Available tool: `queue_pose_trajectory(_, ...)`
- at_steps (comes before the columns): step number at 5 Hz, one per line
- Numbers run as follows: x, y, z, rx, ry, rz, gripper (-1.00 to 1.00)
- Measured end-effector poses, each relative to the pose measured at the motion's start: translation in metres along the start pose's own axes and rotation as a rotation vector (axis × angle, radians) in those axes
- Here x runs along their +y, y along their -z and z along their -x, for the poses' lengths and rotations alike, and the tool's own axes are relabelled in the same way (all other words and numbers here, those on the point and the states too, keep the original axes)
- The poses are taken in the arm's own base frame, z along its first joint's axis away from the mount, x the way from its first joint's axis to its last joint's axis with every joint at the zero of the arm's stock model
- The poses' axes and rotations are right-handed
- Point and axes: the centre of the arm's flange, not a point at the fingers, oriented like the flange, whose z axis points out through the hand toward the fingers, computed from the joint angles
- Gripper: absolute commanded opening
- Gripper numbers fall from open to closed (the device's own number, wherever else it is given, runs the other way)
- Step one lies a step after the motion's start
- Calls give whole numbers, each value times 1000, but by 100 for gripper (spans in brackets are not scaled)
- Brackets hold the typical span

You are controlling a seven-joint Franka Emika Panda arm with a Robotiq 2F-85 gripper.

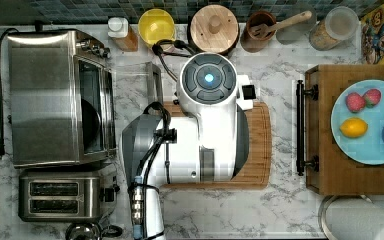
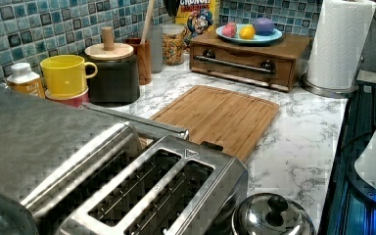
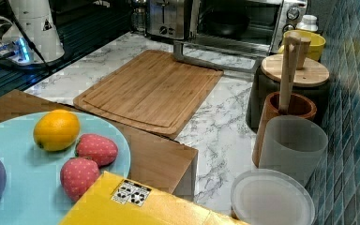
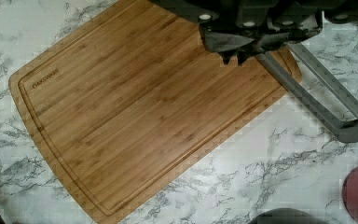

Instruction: Close the oven.

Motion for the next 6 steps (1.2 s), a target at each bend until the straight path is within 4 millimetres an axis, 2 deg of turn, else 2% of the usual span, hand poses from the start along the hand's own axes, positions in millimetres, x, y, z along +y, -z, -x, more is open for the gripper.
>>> queue_pose_trajectory(2, -6, -6, -4, 22, 65, -19, -100)
queue_pose_trajectory(3, -8, -26, -18, -43, 217, -88, -100)
queue_pose_trajectory(5, 0, -96, -53, -136, 553, -215, -100)
queue_pose_trajectory(6, 7, -120, -58, -133, 618, -386, -100)
